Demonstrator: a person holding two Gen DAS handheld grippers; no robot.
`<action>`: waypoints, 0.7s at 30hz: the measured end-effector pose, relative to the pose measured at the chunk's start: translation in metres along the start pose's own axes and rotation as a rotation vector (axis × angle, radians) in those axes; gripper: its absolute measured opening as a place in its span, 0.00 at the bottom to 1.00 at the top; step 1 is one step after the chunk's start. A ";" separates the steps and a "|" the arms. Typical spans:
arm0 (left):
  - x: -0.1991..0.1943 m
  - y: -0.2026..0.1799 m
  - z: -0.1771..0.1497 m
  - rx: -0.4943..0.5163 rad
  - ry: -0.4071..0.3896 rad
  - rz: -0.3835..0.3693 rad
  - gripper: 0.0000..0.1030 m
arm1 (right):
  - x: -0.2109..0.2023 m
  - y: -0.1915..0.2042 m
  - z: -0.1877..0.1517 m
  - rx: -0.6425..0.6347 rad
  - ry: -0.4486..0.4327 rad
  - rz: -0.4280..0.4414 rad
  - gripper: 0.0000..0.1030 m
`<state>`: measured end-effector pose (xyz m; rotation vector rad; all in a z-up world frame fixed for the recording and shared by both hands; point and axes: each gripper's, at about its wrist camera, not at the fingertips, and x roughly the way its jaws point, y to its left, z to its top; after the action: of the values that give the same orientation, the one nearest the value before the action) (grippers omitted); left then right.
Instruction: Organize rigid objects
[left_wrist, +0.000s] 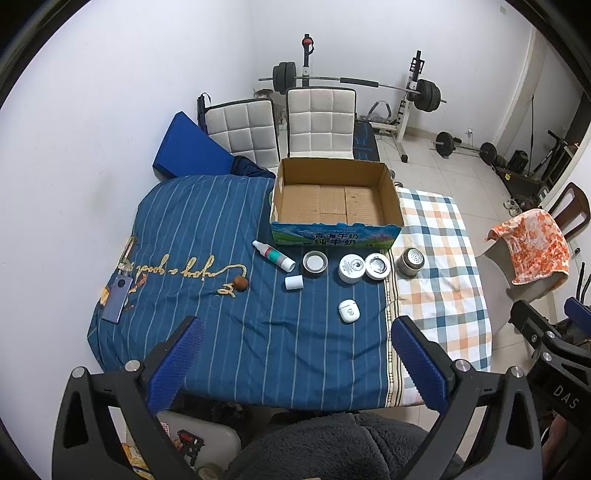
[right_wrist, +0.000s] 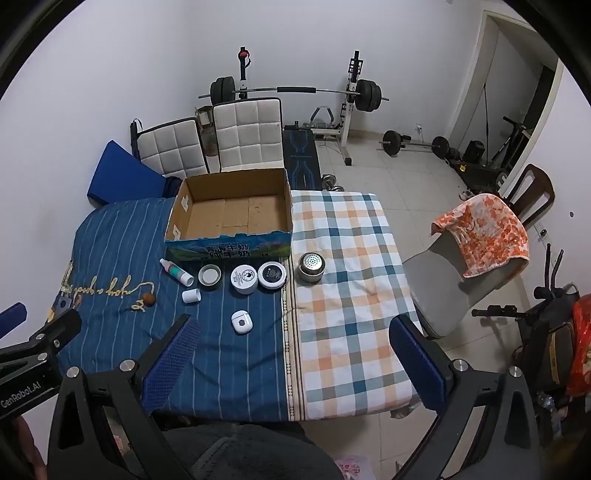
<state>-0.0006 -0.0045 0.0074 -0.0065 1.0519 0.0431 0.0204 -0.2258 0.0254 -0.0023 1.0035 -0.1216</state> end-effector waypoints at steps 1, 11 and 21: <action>0.000 -0.001 -0.001 0.000 -0.001 -0.001 1.00 | 0.000 0.000 0.001 0.000 0.000 -0.002 1.00; 0.000 -0.004 -0.001 0.001 0.003 -0.007 1.00 | -0.001 -0.012 0.001 0.009 -0.002 -0.004 1.00; 0.002 -0.011 0.006 0.008 0.003 0.001 1.00 | 0.004 -0.016 0.002 0.013 -0.011 -0.008 1.00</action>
<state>0.0057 -0.0148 0.0086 0.0014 1.0554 0.0394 0.0223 -0.2418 0.0241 0.0051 0.9919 -0.1356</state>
